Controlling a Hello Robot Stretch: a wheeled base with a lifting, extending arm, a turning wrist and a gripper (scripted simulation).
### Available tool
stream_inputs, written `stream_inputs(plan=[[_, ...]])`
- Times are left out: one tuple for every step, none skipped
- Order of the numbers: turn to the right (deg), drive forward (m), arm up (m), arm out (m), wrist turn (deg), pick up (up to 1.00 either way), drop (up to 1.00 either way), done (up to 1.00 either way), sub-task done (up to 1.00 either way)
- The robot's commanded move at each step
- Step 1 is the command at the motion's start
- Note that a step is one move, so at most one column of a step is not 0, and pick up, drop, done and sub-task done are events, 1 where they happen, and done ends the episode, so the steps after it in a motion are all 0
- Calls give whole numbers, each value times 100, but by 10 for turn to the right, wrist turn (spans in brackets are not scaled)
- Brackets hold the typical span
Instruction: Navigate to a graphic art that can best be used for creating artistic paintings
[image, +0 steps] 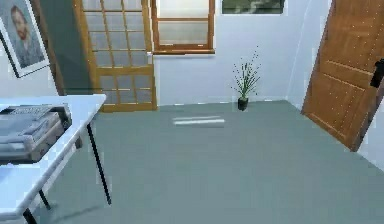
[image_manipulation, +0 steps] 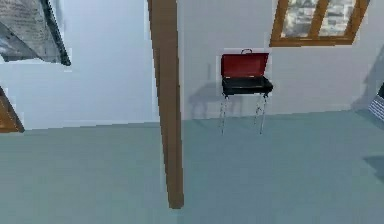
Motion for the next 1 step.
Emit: stream_inputs(plan=[[-60, 0, 0, 0, 0, 0, 0, 0, 0]])
